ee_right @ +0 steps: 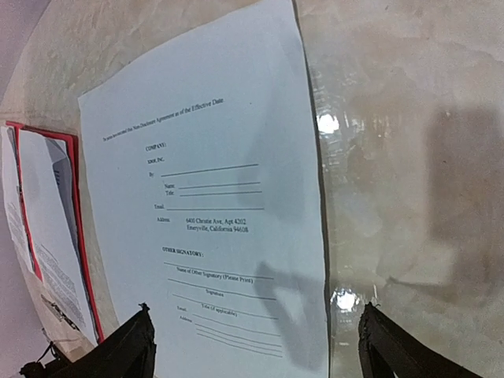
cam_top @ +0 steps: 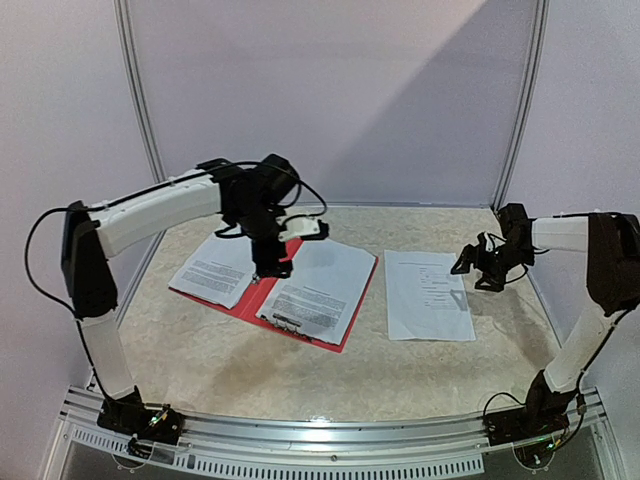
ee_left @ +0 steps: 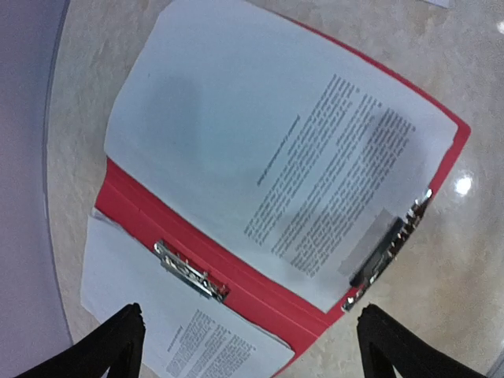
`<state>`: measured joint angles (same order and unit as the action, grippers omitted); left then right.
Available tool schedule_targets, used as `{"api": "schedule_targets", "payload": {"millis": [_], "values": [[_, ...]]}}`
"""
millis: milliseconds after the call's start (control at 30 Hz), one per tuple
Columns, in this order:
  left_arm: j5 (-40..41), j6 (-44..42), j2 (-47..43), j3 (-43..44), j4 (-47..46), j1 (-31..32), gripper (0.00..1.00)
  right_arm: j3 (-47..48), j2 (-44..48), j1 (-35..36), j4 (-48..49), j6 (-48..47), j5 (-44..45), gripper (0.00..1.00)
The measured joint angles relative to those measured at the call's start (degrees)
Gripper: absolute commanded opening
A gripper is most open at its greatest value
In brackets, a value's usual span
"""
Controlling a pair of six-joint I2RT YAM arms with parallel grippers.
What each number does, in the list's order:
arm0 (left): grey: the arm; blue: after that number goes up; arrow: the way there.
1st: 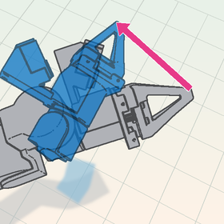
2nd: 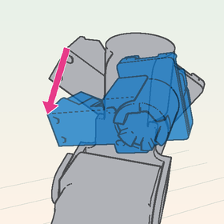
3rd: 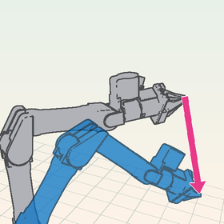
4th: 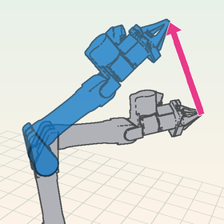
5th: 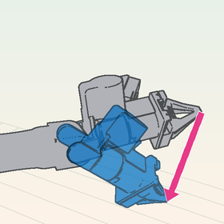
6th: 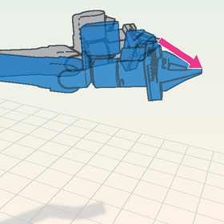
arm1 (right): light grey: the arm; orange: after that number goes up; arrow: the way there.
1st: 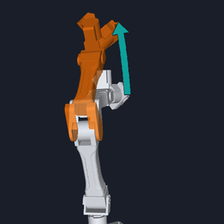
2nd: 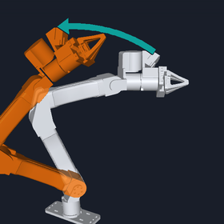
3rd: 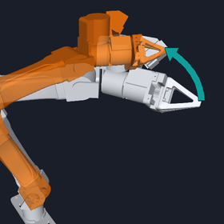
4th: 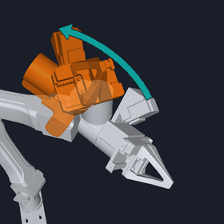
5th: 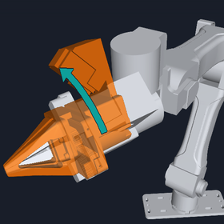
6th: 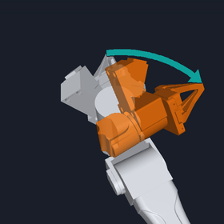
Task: Put the files into the folder
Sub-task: Pick up the file from the center of the board.
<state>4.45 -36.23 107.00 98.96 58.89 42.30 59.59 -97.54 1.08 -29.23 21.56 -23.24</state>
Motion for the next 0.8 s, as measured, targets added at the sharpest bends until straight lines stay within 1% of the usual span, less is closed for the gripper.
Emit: {"api": "schedule_targets", "payload": {"millis": [100,200,267,367,467,567,800], "values": [[2.97,-1.88,7.5,6.32,-3.08,5.42,0.96,0.48,-4.22,-1.73,1.42,-0.9,-3.72,0.87],[6.36,-4.61,14.99,11.28,-7.74,9.99,0.97,1.07,-6.49,-3.26,2.38,-1.38,-6.16,0.86],[8.7,-7.3,19.82,13.94,-12.0,12.72,0.97,1.25,-7.26,-4.04,3.34,-1.6,-7.69,0.86],[11.28,-11.5,25.59,15.34,-19.19,15.74,0.98,1.22,-7.78,-4.63,4.48,-1.95,-9.6,0.85],[13.05,-15.28,29.79,15.89,-24.7,17.46,0.98,1.22,-8.37,-5.27,5.44,-2.38,-11.47,0.85],[14.49,-18.27,33.79,16.87,-29.31,17.9,0.98,1.22,-8.79,-6.01,5.88,-2.6,-13.25,0.85],[15.69,-20.41,35.91,18.45,-36.2,18.12,0.99,1.07,-9.51,-6.99,7.04,-3.08,-15.82,0.83]]}}
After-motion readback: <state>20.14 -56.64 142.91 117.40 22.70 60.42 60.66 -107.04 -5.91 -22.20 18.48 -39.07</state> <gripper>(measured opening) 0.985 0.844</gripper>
